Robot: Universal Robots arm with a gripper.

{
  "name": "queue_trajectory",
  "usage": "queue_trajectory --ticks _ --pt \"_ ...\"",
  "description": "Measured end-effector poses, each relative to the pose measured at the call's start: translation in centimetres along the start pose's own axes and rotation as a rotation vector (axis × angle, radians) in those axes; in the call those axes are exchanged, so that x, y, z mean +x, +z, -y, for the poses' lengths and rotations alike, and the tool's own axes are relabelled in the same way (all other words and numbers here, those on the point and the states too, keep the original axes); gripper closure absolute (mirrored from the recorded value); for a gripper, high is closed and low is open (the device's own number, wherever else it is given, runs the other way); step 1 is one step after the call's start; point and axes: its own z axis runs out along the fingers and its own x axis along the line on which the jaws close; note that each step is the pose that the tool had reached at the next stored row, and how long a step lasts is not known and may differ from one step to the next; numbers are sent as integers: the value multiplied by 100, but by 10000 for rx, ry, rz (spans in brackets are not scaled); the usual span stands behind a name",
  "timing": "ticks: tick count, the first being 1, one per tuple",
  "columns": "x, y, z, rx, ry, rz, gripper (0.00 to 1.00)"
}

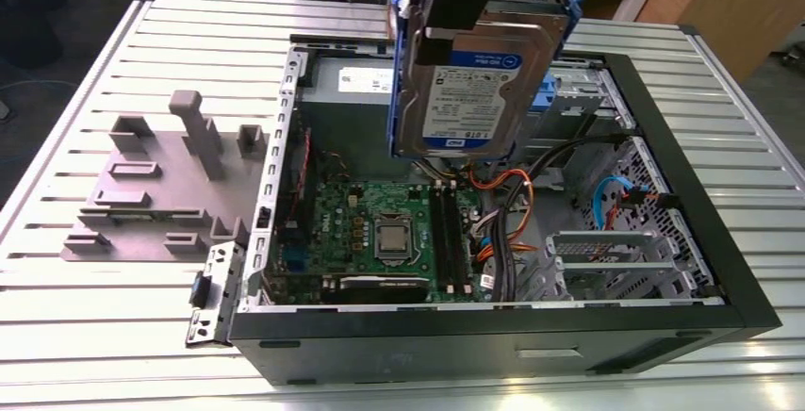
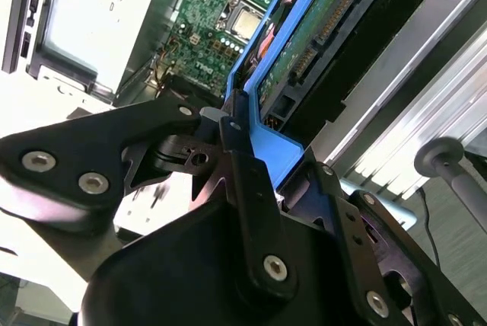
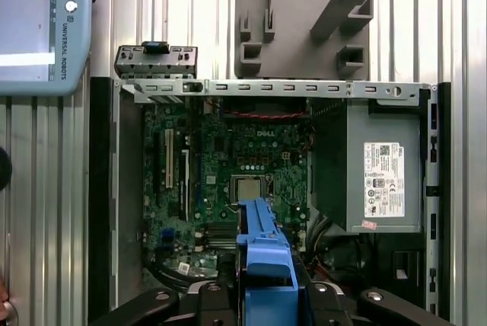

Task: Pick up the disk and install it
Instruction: 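Insert the disk into the insertion slot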

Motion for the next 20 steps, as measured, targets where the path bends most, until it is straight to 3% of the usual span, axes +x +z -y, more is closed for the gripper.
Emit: queue_trajectory --ticks 8,20 --pt "-1 2 130 0 -1 0 64" --pt "-3 5 262 0 -1 0 64"
